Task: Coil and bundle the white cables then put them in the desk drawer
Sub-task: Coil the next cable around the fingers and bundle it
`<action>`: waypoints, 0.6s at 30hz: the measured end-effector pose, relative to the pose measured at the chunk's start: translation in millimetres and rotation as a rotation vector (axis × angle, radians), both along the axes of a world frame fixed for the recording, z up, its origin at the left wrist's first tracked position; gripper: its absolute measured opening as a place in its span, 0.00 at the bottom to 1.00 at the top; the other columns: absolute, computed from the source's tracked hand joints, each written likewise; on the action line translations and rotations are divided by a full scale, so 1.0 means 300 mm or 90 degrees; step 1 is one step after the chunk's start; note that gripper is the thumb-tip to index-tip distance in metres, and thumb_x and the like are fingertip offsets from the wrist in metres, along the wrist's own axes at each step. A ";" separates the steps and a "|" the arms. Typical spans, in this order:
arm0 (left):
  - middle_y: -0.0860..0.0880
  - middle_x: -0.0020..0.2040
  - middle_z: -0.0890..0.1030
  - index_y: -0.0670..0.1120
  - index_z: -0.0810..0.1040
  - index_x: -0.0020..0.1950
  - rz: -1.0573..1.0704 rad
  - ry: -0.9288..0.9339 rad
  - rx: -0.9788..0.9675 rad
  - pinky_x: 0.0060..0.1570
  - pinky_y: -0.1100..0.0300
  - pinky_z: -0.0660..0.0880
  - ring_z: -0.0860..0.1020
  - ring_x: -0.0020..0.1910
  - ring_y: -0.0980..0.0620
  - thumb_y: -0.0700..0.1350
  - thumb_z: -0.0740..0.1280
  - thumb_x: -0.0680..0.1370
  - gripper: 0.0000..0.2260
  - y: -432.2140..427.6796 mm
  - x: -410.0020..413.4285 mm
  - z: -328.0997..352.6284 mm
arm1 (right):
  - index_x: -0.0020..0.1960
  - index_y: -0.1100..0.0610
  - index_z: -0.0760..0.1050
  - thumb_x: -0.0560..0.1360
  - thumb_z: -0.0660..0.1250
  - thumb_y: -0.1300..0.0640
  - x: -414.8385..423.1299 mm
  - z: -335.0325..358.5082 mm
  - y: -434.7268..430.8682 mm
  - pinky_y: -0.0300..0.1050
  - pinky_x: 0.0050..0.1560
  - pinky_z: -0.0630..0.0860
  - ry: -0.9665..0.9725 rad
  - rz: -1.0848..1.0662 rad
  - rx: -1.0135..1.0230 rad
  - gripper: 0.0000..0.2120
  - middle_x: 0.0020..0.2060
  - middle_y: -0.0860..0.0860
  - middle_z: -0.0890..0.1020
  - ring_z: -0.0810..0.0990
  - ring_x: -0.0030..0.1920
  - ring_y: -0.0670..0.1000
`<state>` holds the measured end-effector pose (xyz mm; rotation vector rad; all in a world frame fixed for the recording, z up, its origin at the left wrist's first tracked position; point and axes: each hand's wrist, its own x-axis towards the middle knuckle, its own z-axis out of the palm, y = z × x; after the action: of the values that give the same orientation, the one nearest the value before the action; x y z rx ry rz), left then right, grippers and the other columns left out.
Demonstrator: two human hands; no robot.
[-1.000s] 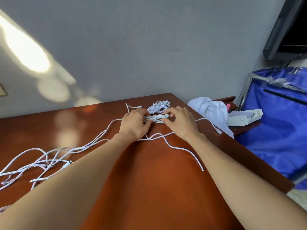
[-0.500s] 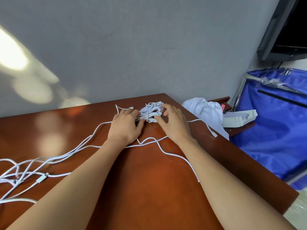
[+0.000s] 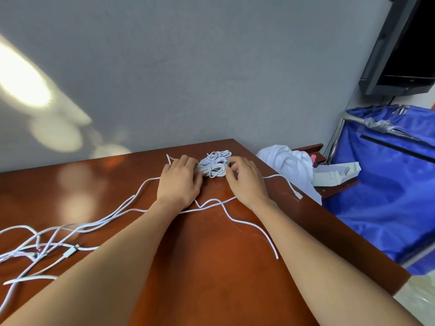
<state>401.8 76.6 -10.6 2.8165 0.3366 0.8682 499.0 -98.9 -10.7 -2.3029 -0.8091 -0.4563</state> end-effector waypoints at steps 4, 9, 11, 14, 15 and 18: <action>0.49 0.57 0.79 0.47 0.80 0.60 0.008 -0.054 0.057 0.56 0.48 0.69 0.77 0.54 0.44 0.49 0.63 0.83 0.11 -0.016 -0.027 0.035 | 0.69 0.52 0.76 0.83 0.64 0.53 -0.037 0.012 -0.041 0.50 0.63 0.75 0.050 0.041 0.016 0.15 0.53 0.46 0.80 0.74 0.59 0.49; 0.50 0.51 0.80 0.47 0.80 0.54 -0.059 -0.095 0.089 0.53 0.51 0.67 0.77 0.50 0.45 0.46 0.66 0.81 0.05 -0.060 -0.092 0.039 | 0.68 0.53 0.76 0.83 0.63 0.53 -0.098 0.018 -0.118 0.50 0.65 0.73 0.038 0.063 -0.001 0.15 0.57 0.47 0.80 0.73 0.61 0.49; 0.51 0.50 0.79 0.48 0.80 0.53 -0.085 -0.072 0.090 0.53 0.51 0.67 0.76 0.50 0.46 0.48 0.62 0.81 0.08 -0.082 -0.131 0.039 | 0.67 0.53 0.78 0.83 0.63 0.54 -0.129 0.024 -0.151 0.48 0.65 0.73 0.032 0.075 -0.009 0.14 0.57 0.47 0.80 0.73 0.60 0.48; 0.52 0.50 0.80 0.50 0.80 0.54 -0.103 -0.013 0.082 0.55 0.50 0.69 0.76 0.51 0.47 0.52 0.53 0.79 0.17 -0.118 -0.202 0.037 | 0.64 0.53 0.80 0.83 0.63 0.54 -0.185 0.041 -0.193 0.45 0.66 0.71 0.021 0.098 -0.025 0.12 0.57 0.46 0.80 0.73 0.61 0.46; 0.53 0.51 0.80 0.50 0.81 0.54 -0.102 0.004 0.075 0.57 0.50 0.69 0.76 0.52 0.47 0.53 0.51 0.79 0.20 -0.125 -0.224 0.034 | 0.64 0.53 0.80 0.83 0.63 0.54 -0.203 0.046 -0.204 0.44 0.67 0.71 0.024 0.108 -0.029 0.12 0.57 0.46 0.80 0.73 0.61 0.46; 0.54 0.55 0.80 0.52 0.81 0.58 -0.096 0.053 0.055 0.60 0.52 0.67 0.76 0.56 0.49 0.56 0.47 0.78 0.24 -0.146 -0.278 0.024 | 0.64 0.51 0.80 0.83 0.63 0.53 -0.245 0.057 -0.228 0.45 0.67 0.71 0.054 0.128 -0.050 0.12 0.56 0.46 0.80 0.73 0.63 0.46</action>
<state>318.5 32.7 -3.6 2.9173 0.0982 0.7515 425.5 -167.3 6.3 -2.2651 -1.0193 -0.2396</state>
